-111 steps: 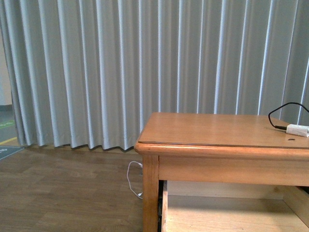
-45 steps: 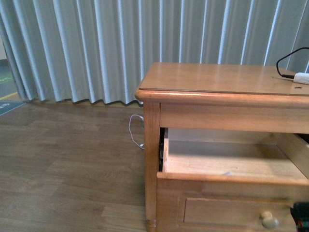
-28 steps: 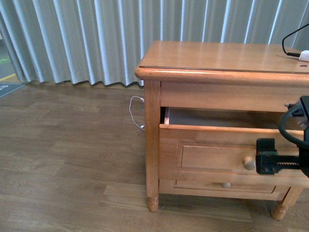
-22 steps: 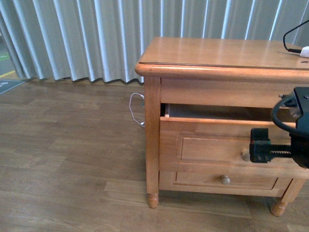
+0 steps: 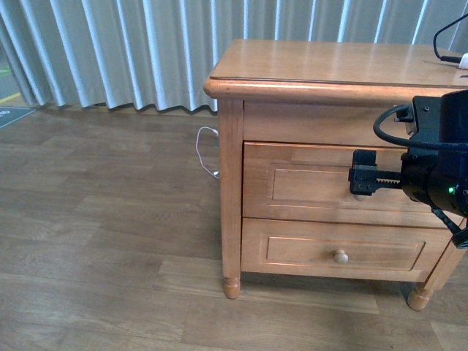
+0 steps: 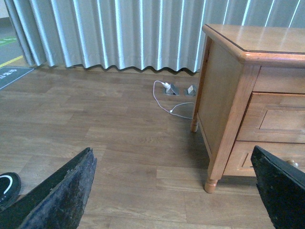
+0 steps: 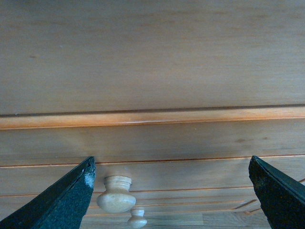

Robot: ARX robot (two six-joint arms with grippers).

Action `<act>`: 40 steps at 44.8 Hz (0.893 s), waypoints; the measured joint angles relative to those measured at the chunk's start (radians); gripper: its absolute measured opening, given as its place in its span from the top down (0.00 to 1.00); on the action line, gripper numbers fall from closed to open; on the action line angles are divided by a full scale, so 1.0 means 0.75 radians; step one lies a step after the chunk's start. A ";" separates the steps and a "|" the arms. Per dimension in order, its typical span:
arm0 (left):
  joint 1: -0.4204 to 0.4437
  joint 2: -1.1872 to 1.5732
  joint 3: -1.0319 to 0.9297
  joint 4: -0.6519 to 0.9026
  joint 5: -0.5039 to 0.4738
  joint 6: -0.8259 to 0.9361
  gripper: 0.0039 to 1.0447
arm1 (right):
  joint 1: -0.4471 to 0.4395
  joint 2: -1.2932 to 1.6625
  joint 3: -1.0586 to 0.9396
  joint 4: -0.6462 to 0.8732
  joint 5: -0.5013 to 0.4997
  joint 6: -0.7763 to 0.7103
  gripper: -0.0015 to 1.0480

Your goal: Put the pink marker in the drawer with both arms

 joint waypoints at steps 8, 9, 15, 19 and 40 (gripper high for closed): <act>0.000 0.000 0.000 0.000 0.000 0.000 0.06 | -0.001 0.009 0.009 0.000 0.004 0.000 0.09; 0.000 0.000 0.000 0.000 0.000 0.000 0.06 | -0.001 0.010 0.010 0.000 0.003 0.000 0.09; 0.000 0.000 0.000 0.000 0.001 0.000 0.06 | -0.001 0.016 0.017 0.001 0.004 0.001 0.09; 0.000 0.000 0.000 0.000 0.000 0.000 0.06 | 0.000 0.019 0.025 0.001 0.004 0.000 0.09; 0.000 0.000 0.000 0.000 0.001 0.000 0.06 | -0.013 -0.217 -0.192 0.015 -0.047 0.042 0.09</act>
